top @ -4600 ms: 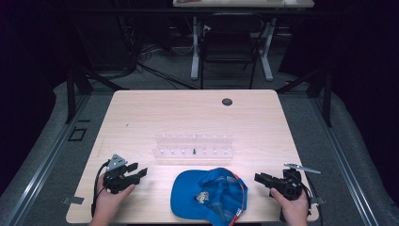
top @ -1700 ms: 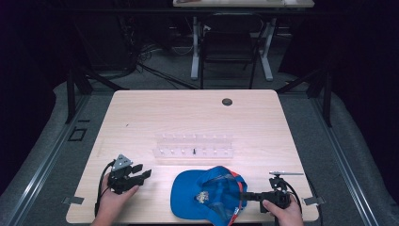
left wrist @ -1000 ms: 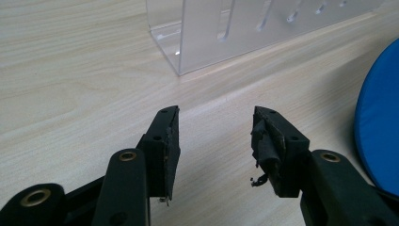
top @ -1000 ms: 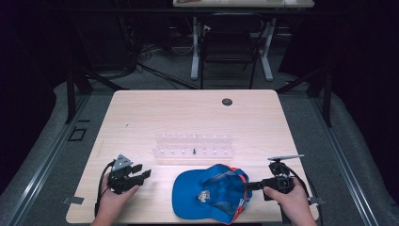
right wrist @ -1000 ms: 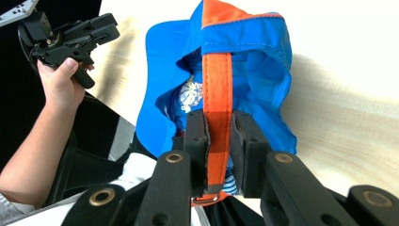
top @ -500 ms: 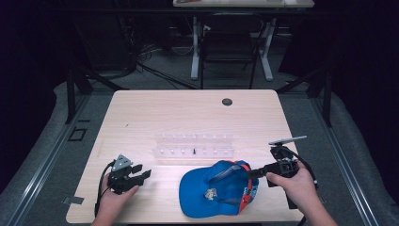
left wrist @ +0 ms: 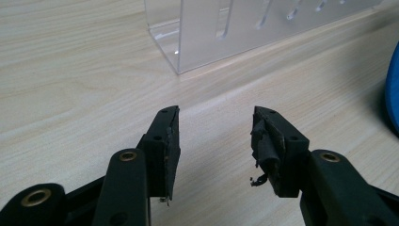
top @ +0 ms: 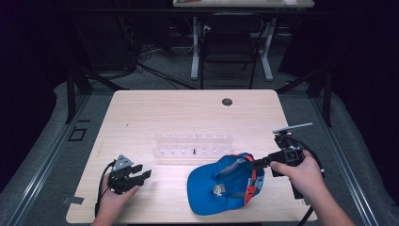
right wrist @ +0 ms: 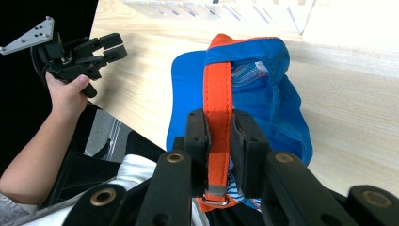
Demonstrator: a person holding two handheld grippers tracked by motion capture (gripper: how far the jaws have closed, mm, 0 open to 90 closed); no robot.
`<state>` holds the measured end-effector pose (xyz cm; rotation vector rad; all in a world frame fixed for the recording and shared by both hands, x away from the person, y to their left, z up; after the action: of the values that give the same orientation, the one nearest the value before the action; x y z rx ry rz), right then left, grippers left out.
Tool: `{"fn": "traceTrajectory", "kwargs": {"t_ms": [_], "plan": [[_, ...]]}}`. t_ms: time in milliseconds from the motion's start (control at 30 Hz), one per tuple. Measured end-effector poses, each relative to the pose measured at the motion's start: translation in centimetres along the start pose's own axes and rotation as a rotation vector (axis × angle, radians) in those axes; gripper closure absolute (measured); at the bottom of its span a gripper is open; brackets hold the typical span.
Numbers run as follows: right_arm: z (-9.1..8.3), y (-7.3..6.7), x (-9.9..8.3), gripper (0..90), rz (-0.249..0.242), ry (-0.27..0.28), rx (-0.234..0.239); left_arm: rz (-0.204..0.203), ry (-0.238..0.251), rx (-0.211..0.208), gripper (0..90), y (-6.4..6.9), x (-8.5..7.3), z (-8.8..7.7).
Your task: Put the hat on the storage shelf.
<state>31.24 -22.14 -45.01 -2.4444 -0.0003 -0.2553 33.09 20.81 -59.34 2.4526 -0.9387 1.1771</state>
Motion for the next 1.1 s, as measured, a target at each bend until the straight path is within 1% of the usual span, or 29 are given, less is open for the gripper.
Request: {"fn": "traceTrajectory", "kwargs": {"t_ms": [67,100,133,300,433,467,500,533,600,700,733,800,833,933,1033,1100], "plan": [[-0.1,-0.2,0.1,78.0,0.007,0.007,0.001,0.0,0.006,0.004,52.4,0.0,0.0,0.1],[-0.2,-0.2,0.2,78.0,-0.001,-0.003,0.003,0.0,0.006,0.003,52.4,0.0,0.0,0.1],[-0.3,-0.3,0.3,78.0,0.003,-0.006,-0.006,0.0,0.006,0.003,52.4,0.0,0.0,0.1],[-0.8,-0.8,0.6,78.0,-0.002,-0.012,-0.021,-0.003,0.006,0.003,52.4,0.1,0.0,0.1],[-1.3,-1.2,0.9,78.0,0.007,-0.014,-0.023,-0.003,0.007,0.0,52.4,0.1,0.0,0.1],[-1.5,-1.3,1.0,78.0,-0.002,-0.022,-0.025,-0.004,0.006,-0.001,52.4,0.1,0.0,0.1],[-1.6,-1.5,1.0,78.0,0.008,-0.015,-0.013,0.0,0.005,-0.001,52.5,0.1,0.0,0.1],[-1.8,-1.7,1.1,78.0,0.013,-0.02,-0.009,0.002,0.006,-0.002,52.4,0.1,0.0,0.1],[-2.0,-1.9,1.2,78.0,0.014,-0.025,-0.007,0.002,0.005,-0.002,52.4,0.1,0.0,0.1],[-2.3,-2.4,1.3,78.0,0.024,-0.029,0.017,0.003,0.004,-0.003,52.4,0.1,0.0,0.1],[-2.4,-2.5,1.4,78.0,0.026,-0.031,0.018,0.003,0.004,-0.004,52.4,0.1,0.0,0.1],[-2.5,-2.8,1.5,78.0,0.033,-0.035,0.034,0.003,0.004,-0.003,52.4,0.1,0.0,0.1],[-2.5,-2.8,1.5,78.0,0.035,-0.038,0.033,0.004,0.004,-0.004,52.4,0.1,0.0,0.1],[-2.7,-3.1,1.7,78.0,0.045,-0.041,0.062,0.005,0.005,-0.003,52.4,0.1,0.0,0.1],[-2.7,-3.5,1.9,78.0,0.056,-0.042,0.073,0.004,0.004,-0.004,52.4,0.1,0.0,0.1],[-2.8,-3.6,1.9,78.0,0.053,-0.045,0.079,0.004,0.005,-0.003,52.4,0.1,0.0,0.1]]}}
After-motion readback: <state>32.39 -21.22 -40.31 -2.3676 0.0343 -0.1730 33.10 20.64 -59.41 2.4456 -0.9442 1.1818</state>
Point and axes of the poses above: each handheld gripper's, and its own axes: z roughly forward along the jaws, x roughly out of its top, y roughly to its right, the point moved 5 cm from there along z, roughly forward along the jaws, and after that the axes turned 12 degrees about z, right-handed, at the moved point
